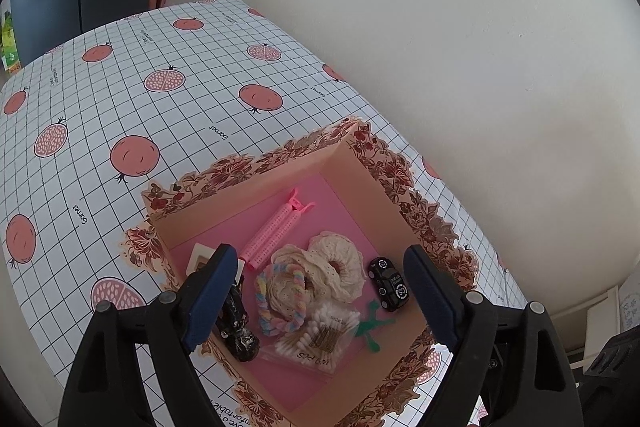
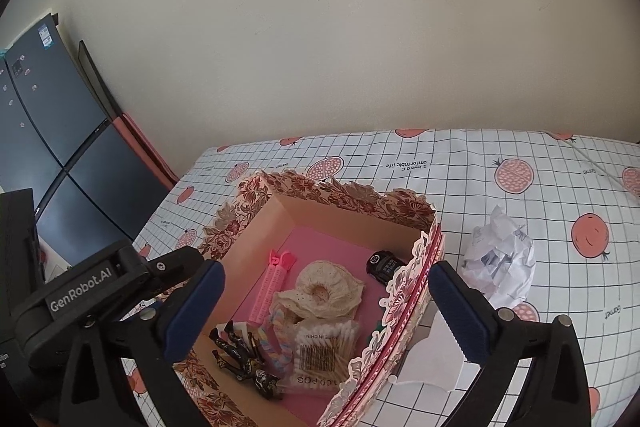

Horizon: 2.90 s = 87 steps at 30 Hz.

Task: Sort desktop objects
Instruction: 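Open both grippers to drop the bracelet and car into the box, then move both grippers out of the box toward the white piece and crumpled paper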

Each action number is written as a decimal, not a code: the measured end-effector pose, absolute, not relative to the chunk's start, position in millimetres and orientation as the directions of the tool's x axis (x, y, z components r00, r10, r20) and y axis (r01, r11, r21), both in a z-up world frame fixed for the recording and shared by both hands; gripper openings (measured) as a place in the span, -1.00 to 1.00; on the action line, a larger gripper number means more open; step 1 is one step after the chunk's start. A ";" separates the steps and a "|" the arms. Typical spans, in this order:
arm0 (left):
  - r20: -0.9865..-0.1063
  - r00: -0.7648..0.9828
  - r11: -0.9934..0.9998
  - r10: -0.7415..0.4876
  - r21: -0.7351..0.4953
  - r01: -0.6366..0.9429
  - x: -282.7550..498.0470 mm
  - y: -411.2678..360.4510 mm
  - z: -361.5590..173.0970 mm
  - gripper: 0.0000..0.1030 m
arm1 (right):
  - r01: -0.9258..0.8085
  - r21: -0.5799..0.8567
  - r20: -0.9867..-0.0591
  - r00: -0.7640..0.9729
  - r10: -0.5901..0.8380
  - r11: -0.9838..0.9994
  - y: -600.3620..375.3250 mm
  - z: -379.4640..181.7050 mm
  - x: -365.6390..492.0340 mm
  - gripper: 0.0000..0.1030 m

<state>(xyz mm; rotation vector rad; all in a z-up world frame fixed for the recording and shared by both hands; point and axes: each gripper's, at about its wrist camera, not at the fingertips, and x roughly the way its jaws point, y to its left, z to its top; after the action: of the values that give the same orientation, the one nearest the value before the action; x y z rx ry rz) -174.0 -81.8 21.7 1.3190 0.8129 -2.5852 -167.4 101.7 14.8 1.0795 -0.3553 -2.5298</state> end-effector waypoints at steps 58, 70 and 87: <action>-0.484 -0.872 -0.951 0.074 -0.298 0.085 -107.9 48.2 121.8 1.00 | 0.064 0.196 -0.433 -0.890 -0.145 -0.978 250.9 114.9 -112.0 1.00; -0.503 -0.837 -0.917 0.215 -0.398 0.004 -114.1 62.2 108.1 1.00 | -0.006 0.235 -0.383 -0.920 -0.086 -0.972 297.3 126.0 -122.0 1.00; -0.601 -0.747 -0.903 0.285 -0.429 0.000 -126.4 102.8 59.5 1.00 | -0.032 0.379 -0.443 -0.884 -0.151 -0.925 336.2 77.5 -146.6 1.00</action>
<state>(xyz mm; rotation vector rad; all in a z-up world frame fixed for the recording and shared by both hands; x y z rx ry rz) -126.4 102.8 59.5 1.1478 0.6793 -3.0162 -146.6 336.2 77.5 0.7367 -0.5902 -2.9310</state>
